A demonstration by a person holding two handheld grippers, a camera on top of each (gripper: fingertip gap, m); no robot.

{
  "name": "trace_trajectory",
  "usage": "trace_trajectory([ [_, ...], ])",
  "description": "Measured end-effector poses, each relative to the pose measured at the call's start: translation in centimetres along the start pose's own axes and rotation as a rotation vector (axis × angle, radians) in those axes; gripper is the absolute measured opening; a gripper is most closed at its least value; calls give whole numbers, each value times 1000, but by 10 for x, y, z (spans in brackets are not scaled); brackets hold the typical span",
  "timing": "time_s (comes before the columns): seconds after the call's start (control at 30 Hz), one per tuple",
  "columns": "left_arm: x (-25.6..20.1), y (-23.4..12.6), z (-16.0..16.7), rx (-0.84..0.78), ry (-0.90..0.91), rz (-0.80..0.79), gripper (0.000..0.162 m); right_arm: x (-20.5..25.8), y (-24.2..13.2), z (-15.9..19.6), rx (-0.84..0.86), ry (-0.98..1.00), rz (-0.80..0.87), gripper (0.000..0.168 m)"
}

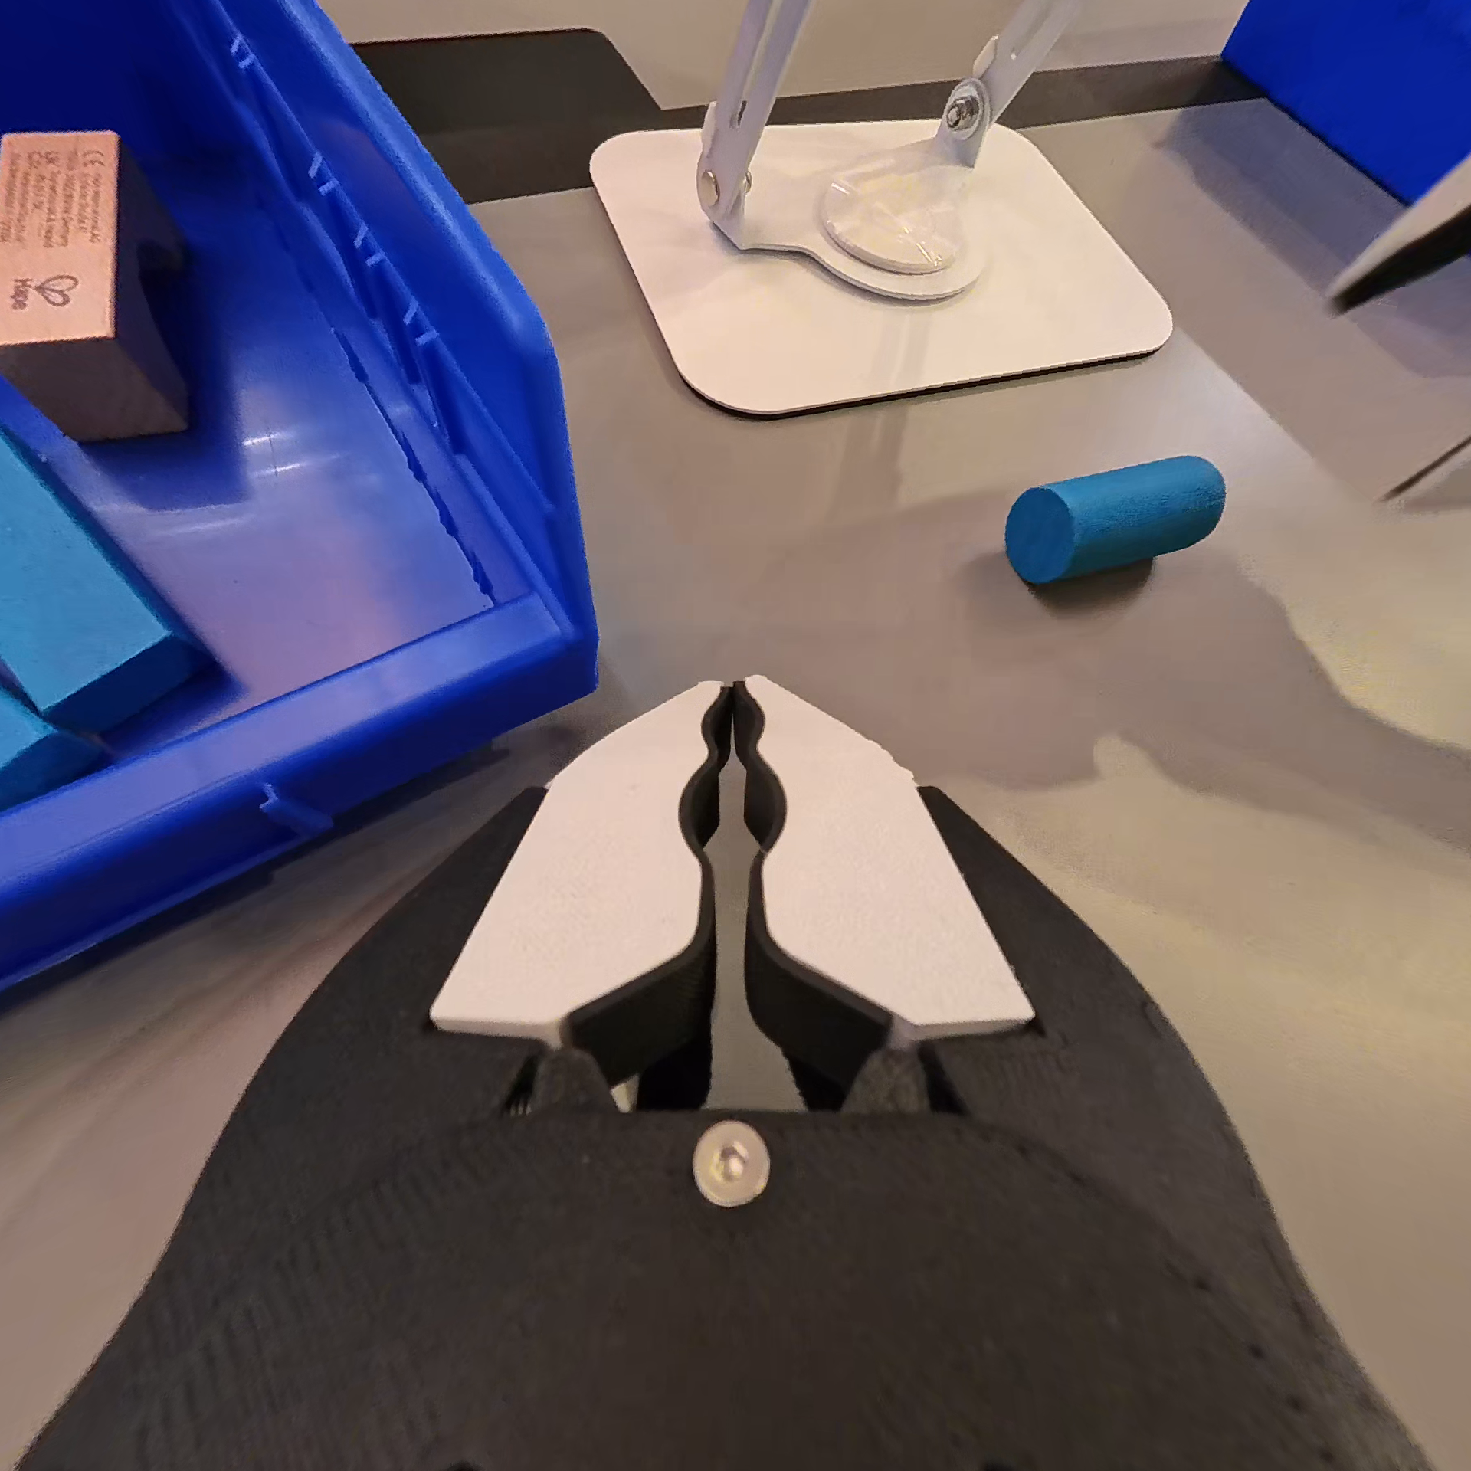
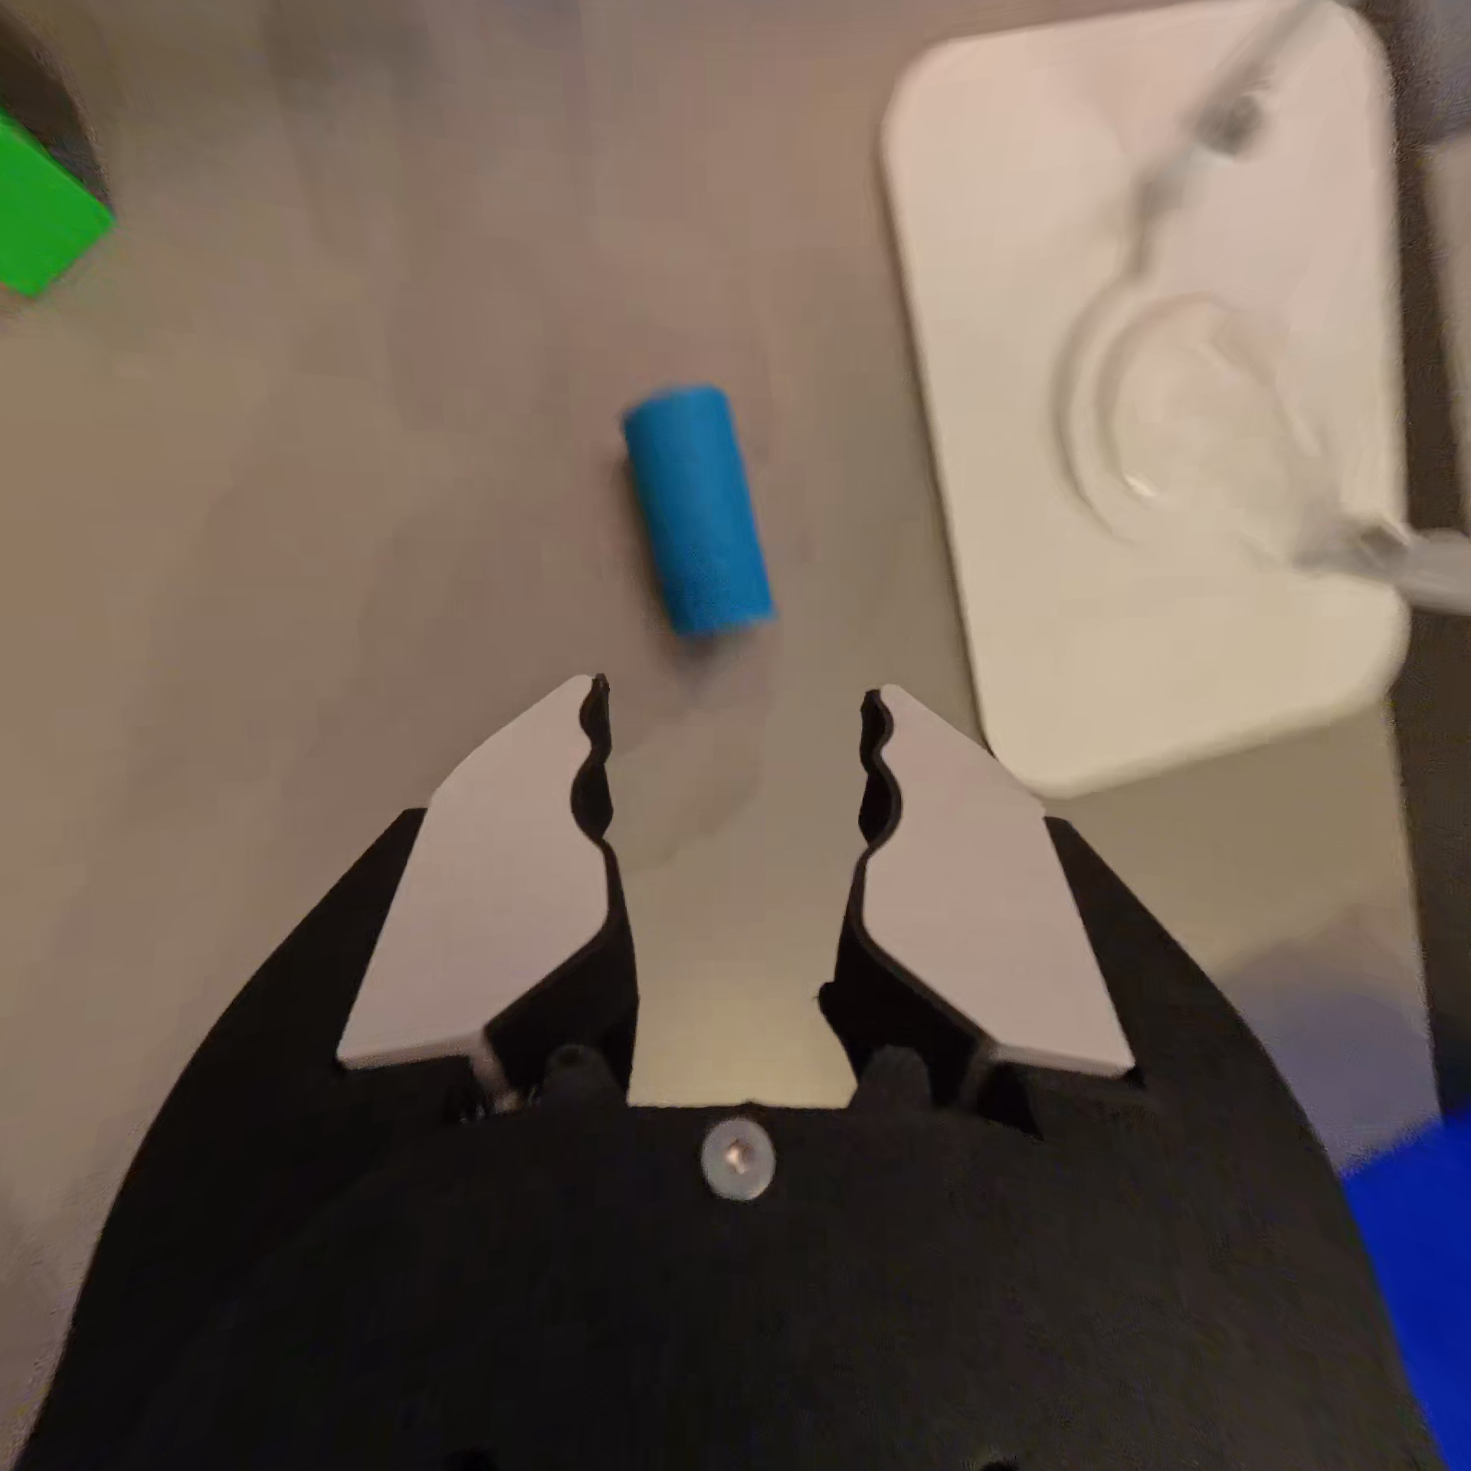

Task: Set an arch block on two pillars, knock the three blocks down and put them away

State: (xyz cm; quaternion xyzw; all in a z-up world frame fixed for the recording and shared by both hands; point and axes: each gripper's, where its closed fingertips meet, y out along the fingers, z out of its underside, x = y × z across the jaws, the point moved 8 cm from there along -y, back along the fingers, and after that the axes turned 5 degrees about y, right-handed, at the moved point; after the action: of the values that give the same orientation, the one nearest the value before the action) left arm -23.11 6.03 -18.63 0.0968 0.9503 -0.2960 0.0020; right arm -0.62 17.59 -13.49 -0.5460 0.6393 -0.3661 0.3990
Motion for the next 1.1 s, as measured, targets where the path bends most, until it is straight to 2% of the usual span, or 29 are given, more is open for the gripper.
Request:
trace_trajectory([
  [0.1, 0, 0, 0, -2, -6, 6, 0, 9, 46, -22, 95, -50, -35, 53],
  [0.17, 0, 0, 0, -2, -6, 11, 0, 10, 63, -28, 127, -69, -38, 52],
  [0.2, 0, 1, 0, 3, -3, 15, 0, 11, 65, -33, 83, -46, -75, 37],
  [0.23, 0, 1, 0, 6, 2, 18, 0, 12, 66, -33, 85, -33, -94, 34],
  [0.3, -1, 2, 0, 9, 9, 20, 0, 13, 56, -31, 60, -28, -95, 34],
  [0.4, 0, 1, -1, 4, 3, 26, 0, 4, 1, -20, -125, 80, -105, 34],
  [0.53, -1, 2, 0, 9, 6, 24, 0, -57, -110, 38, -370, 343, 73, 33],
  [0.6, -1, 2, 0, 15, 15, 19, 0, -97, -154, 85, -410, 490, 211, 33],
  [0.67, -2, 3, 0, 19, 19, 16, 0, -132, -178, 135, -383, 620, 299, 33],
  [0.77, -1, 3, 0, 16, 15, 16, 0, -172, -177, 201, -290, 796, 324, 33],
  [0.87, -1, 2, 0, 12, 6, 17, 0, -193, -149, 245, -203, 919, 253, 34],
  [1.0, 0, 2, 0, 8, -2, 18, 0, -203, -110, 275, -85, 992, 209, 34],
  [1.1, 0, 2, 0, 10, -3, 19, 0, -207, -93, 285, -35, 1021, 189, 34],
])
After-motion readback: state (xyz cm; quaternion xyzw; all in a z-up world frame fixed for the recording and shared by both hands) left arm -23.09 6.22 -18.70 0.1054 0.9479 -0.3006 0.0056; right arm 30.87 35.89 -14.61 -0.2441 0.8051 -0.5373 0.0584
